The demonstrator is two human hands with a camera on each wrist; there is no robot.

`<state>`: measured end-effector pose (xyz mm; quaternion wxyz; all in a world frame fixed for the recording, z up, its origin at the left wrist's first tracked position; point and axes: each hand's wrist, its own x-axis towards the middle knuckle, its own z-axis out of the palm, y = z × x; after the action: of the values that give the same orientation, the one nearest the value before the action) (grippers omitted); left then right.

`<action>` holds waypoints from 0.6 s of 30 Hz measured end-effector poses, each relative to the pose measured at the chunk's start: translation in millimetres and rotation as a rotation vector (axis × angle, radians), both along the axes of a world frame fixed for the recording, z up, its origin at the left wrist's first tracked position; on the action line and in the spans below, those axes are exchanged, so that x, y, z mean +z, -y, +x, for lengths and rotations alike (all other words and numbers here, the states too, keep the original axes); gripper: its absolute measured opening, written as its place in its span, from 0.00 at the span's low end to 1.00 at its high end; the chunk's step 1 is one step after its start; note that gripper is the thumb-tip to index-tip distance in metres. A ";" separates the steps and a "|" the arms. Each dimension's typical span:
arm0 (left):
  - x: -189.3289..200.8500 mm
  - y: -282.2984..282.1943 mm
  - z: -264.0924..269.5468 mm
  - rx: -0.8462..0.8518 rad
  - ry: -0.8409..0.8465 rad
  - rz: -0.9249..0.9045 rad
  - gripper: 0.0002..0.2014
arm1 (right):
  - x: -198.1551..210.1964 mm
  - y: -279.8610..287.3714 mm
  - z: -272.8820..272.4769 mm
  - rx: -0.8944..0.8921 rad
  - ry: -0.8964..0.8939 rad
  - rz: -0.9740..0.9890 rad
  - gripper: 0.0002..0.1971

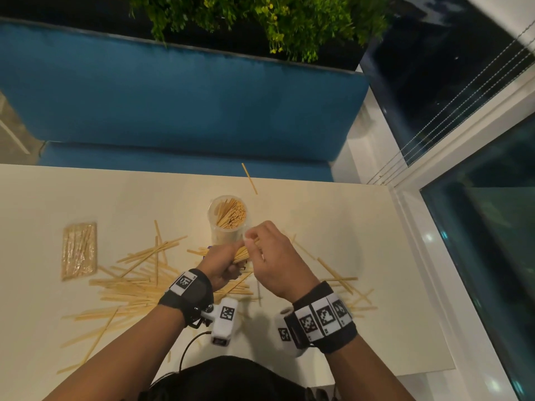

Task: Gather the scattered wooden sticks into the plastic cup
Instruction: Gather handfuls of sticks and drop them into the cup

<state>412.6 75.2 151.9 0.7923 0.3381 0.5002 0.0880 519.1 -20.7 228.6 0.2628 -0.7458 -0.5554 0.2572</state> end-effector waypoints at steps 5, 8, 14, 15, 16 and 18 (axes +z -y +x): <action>-13.9 0.0 -11.7 0.007 -0.015 -0.032 0.08 | -10.7 5.6 -2.1 -0.149 -0.076 -0.010 0.07; -18.8 2.9 -13.9 0.035 -0.062 -0.018 0.09 | -21.3 6.1 -3.9 -0.306 -0.162 -0.011 0.05; -16.5 -6.6 -24.1 0.075 -0.110 0.032 0.15 | -14.9 -3.5 1.2 -0.431 -0.300 -0.070 0.04; -10.8 -9.5 -26.8 0.082 -0.075 0.023 0.15 | -9.7 -6.6 5.7 -0.441 -0.324 -0.076 0.04; -5.9 -13.8 -30.3 0.100 -0.027 0.007 0.15 | -3.2 -10.3 10.7 -0.447 -0.341 -0.079 0.04; 0.1 -26.2 -40.5 0.174 0.038 -0.030 0.18 | 8.5 -19.7 22.8 -0.448 -0.349 -0.052 0.04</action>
<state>372.0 101.4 152.0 0.7959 0.2799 0.5138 0.1555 541.9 -1.0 237.2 0.3858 -0.8007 -0.3165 0.3314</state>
